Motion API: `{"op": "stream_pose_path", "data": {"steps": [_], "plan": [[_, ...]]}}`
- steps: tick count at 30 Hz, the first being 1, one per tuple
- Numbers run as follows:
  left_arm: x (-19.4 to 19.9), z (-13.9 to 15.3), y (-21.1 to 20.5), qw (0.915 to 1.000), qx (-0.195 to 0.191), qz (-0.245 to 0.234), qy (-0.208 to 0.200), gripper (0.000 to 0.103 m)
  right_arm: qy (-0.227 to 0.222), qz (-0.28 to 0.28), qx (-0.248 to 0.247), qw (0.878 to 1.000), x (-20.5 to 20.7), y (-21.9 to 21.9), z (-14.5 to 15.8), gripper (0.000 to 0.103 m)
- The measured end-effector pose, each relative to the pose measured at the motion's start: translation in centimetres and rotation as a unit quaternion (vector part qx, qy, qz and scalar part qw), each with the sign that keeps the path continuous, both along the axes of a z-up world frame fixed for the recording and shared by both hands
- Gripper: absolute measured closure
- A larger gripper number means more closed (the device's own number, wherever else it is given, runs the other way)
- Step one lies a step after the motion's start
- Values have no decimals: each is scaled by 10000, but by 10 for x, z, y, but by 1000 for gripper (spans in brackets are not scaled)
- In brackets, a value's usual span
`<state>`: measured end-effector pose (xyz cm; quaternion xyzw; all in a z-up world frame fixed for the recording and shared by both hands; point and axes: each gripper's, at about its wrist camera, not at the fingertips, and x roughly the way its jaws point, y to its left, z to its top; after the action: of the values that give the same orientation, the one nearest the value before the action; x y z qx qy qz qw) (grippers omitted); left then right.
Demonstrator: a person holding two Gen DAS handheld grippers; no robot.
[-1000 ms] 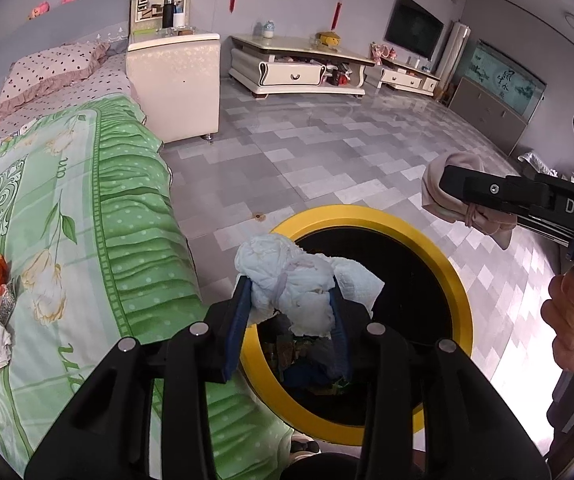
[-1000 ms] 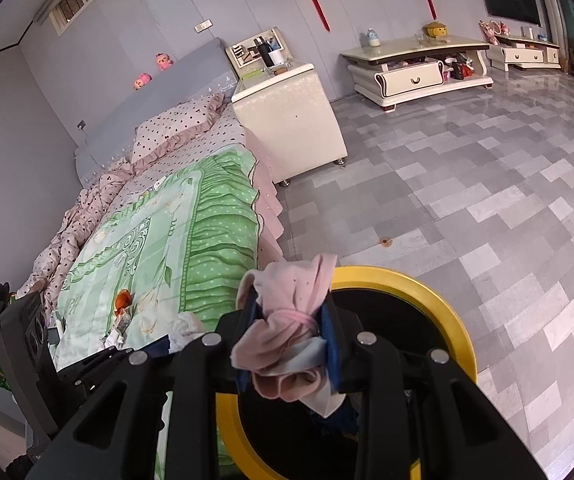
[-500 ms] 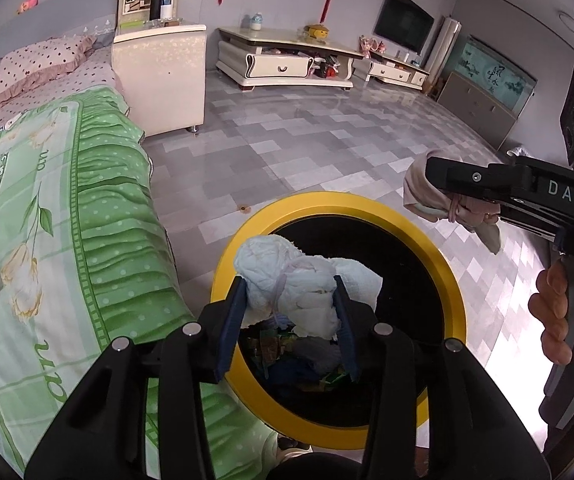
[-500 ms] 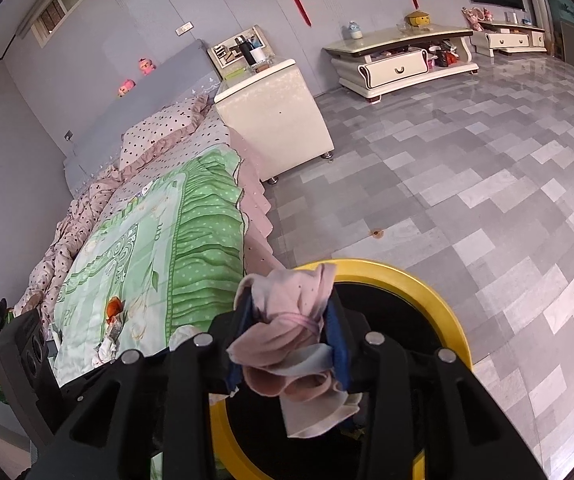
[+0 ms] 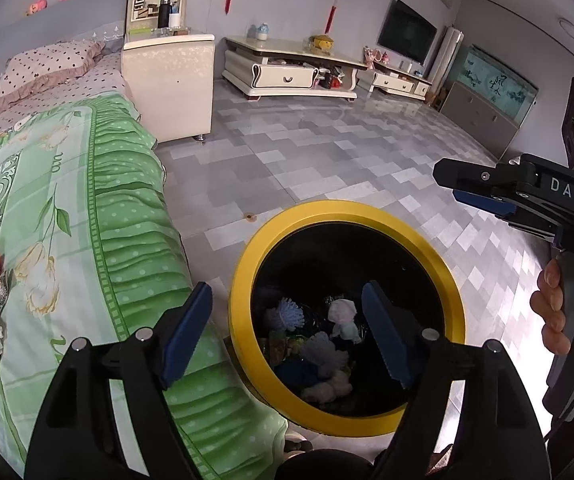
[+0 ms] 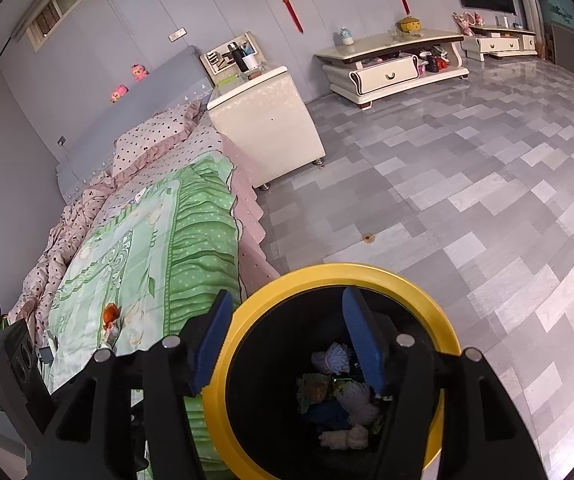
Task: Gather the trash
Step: 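Open both tools to drop the tissue and pink cloth into the bin, then move both open tools back over the orange peel and snack wrapper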
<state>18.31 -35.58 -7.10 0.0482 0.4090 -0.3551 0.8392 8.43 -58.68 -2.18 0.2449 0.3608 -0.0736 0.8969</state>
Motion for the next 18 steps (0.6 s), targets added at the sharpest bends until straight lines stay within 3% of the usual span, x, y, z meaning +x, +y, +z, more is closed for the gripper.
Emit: {"op": "stream_pose_path", "data": {"steps": [7,18], "plan": [[2,12,32,9995,-75,240,-195,15,-86,165,-24,9998,1,19,12,35],[12,20,95,9969,-97,746,-226,15,-135,572,-243,9980,17,70,34,28]]}}
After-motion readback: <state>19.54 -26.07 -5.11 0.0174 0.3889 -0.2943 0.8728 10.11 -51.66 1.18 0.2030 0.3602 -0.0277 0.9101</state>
